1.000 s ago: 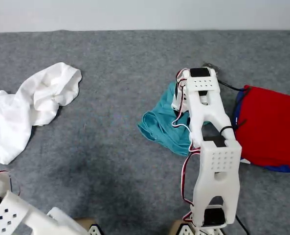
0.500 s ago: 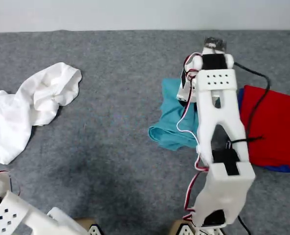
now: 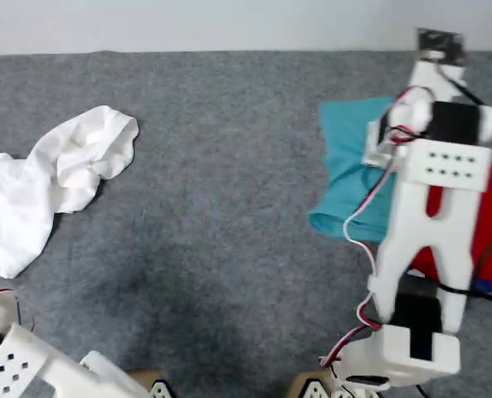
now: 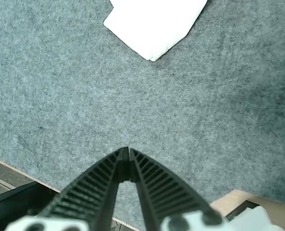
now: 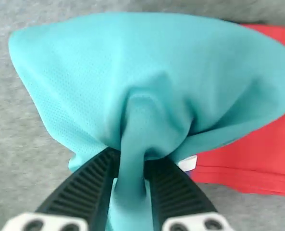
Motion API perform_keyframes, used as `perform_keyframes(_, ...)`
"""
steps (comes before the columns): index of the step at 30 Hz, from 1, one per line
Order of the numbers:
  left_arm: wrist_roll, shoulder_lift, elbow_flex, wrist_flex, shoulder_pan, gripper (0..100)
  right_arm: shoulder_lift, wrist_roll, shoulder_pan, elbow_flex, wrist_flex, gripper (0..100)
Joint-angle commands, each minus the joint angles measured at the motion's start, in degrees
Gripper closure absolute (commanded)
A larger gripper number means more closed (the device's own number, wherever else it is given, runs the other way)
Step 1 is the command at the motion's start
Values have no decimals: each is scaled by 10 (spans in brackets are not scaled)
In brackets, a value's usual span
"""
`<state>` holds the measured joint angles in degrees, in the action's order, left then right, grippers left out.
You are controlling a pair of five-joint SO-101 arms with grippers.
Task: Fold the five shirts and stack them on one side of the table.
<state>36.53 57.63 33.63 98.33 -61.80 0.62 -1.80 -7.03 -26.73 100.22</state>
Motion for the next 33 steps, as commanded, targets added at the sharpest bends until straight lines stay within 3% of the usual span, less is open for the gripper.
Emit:
perform_keyframes(1, 4, 6, -17, 3, 1, 994, -36, 54, -52, -12, 15, 991)
perform_keyframes(12, 4, 6, -17, 4, 1, 994, 18, 138, -162, -12, -18, 991)
perform_keyframes(22, 4, 6, -17, 4, 1, 994, 116, 186, -204, -12, -102, 991)
perform_keyframes(29, 4, 6, -16, 4, 1, 994, 175, 268, -233, -12, -159, 989)
perform_keyframes(33, 4, 6, -15, 4, 1, 994, 185, 277, -240, -12, -156, 869)
